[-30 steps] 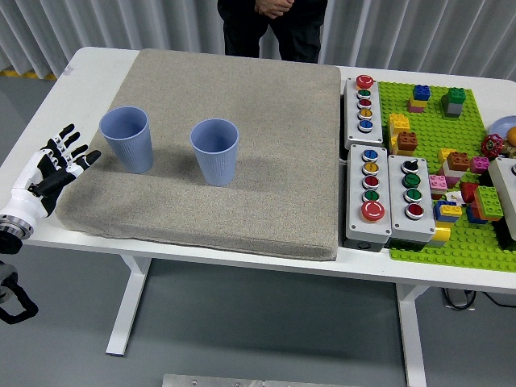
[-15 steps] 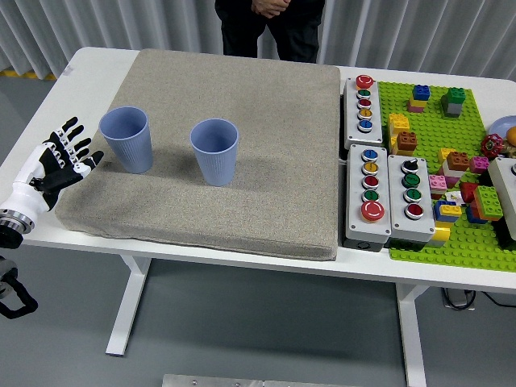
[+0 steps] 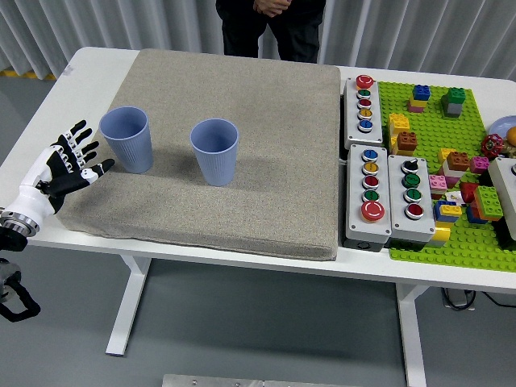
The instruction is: Pick cup pour cup place
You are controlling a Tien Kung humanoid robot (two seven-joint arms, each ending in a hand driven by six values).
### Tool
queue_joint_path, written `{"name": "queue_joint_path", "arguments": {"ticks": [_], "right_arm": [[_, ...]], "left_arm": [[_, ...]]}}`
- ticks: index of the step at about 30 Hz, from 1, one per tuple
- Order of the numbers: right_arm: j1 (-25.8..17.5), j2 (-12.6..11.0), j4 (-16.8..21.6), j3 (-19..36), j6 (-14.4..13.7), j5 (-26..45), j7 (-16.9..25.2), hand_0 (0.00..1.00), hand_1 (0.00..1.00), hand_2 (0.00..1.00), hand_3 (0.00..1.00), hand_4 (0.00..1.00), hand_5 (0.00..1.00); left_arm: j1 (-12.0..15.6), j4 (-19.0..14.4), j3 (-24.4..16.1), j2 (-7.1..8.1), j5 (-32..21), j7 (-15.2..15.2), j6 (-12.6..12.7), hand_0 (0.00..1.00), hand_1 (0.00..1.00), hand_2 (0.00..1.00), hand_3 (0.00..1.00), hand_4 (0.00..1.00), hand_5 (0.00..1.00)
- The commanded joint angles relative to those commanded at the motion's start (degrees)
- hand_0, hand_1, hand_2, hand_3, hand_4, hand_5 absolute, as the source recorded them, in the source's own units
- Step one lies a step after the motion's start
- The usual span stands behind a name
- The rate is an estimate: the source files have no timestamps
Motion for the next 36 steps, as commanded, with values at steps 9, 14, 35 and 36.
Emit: {"name": "queue_joint_path", "arguments": {"ticks": [9, 14, 35, 36], "right_arm": [[-0.09, 0.06, 0.0, -0.02, 0.02, -0.04, -0.07, 0.725, 0.694, 0.745, 0.705, 0.323, 0.282], [-0.32, 0.11, 0.0, 0.09, 0.02, -0.26, -0.1, 0.725, 0.694, 0.746, 0.704, 0.323, 0.281], [-0.03, 0.13, 0.0, -0.4, -0.05, 0.66, 0.05, 0.725, 0.694, 0.746, 0.704, 0.323, 0.281], [-0.01, 0.13, 0.0, -0.43, -0.06, 0.72, 0.06, 0.725, 0.694, 0.745, 0.705, 0.323, 0.281]], "left_arm": [[-0.63, 1.09, 0.65, -0.02, 1.4, 0.04, -1.09, 0.941, 0.93, 0.998, 0.998, 0.909, 0.075], [-0.68, 1.21, 0.59, 0.07, 2.44, 0.24, -1.71, 0.956, 0.956, 0.998, 0.998, 0.927, 0.12], [-6.59, 8.9, 2.02, -0.56, 2.84, -0.16, -1.56, 0.958, 0.951, 0.998, 0.998, 0.938, 0.133], [-6.74, 9.0, 2.07, -0.67, 3.0, -0.16, -1.48, 0.961, 0.951, 0.998, 0.998, 0.95, 0.146]]}}
